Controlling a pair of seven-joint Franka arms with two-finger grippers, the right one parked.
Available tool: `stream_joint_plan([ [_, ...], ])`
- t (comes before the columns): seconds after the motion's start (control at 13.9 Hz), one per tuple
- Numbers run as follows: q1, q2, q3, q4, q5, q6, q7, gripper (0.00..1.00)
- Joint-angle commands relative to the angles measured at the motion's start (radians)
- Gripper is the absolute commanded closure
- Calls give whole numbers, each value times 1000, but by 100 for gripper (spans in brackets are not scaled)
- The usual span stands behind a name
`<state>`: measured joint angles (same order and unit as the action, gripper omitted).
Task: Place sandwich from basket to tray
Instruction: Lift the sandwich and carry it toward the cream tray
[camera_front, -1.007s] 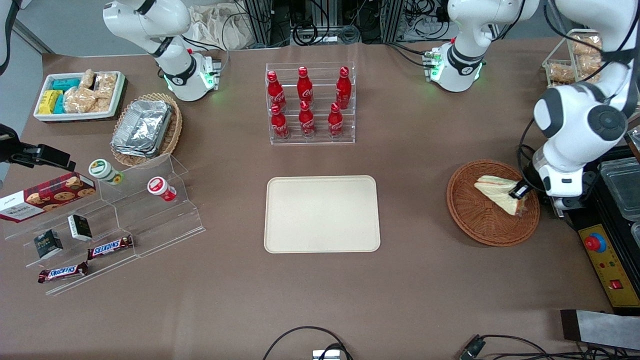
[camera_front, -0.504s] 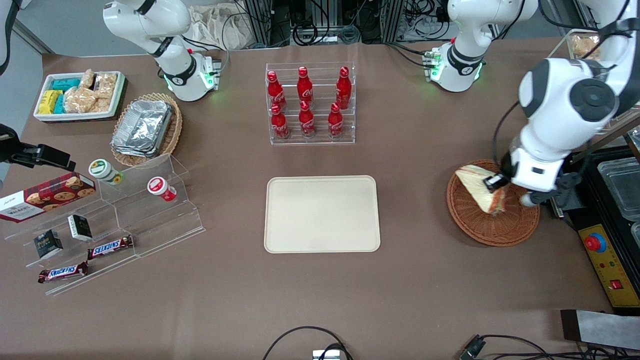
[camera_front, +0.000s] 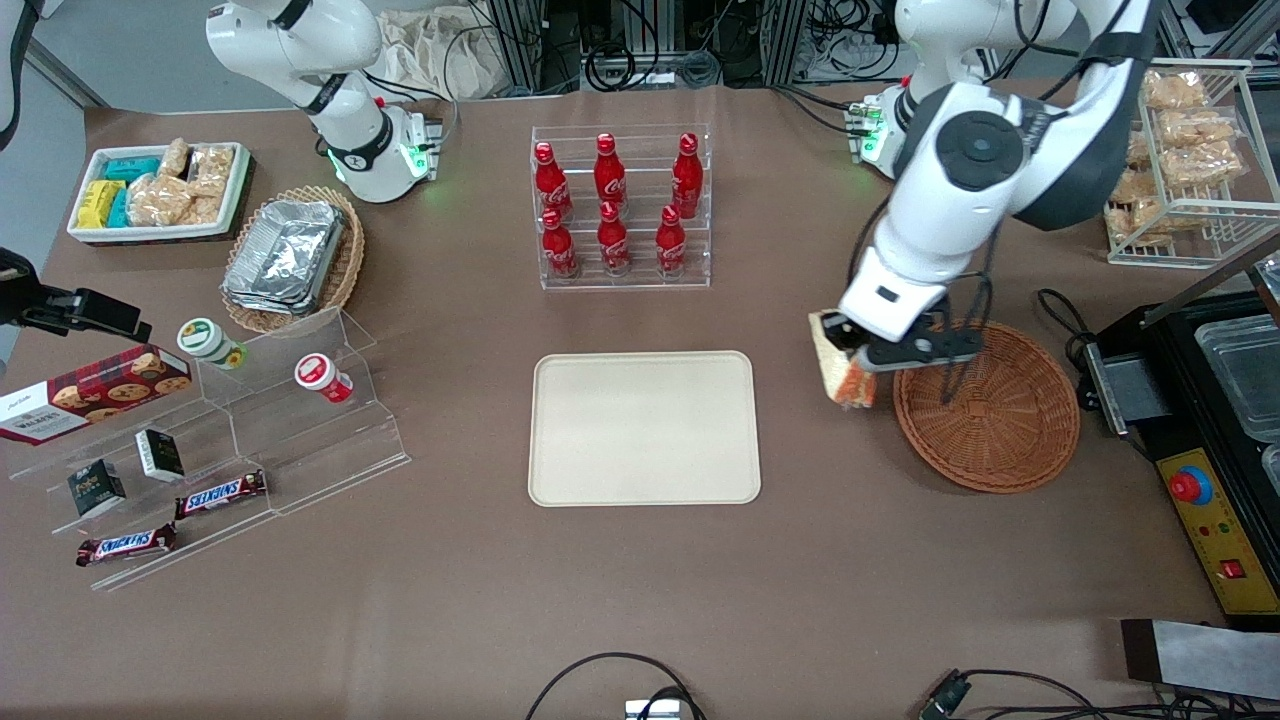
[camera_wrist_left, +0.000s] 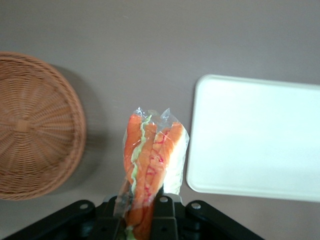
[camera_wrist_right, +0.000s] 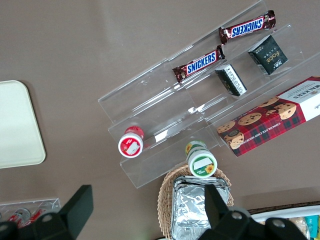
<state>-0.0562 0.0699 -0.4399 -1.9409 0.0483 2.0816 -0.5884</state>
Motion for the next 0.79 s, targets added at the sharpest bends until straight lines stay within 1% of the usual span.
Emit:
stream_joint_plan([
  [0.0, 7, 100, -71, 86, 21, -9, 4, 85],
  [0.14, -37, 149, -85, 112, 25, 3, -11, 85],
  [0.22, -59, 177, -85, 120, 63, 21, -46, 85],
  [0.43, -140, 305, -85, 172, 229, 64, -239, 85],
  [0.58, -169, 398, -86, 216, 336, 66, -338, 85],
  [0.65, -181, 436, -86, 235, 378, 67, -362, 85],
  [0.72, -191, 468, -85, 256, 399, 69, -373, 86],
])
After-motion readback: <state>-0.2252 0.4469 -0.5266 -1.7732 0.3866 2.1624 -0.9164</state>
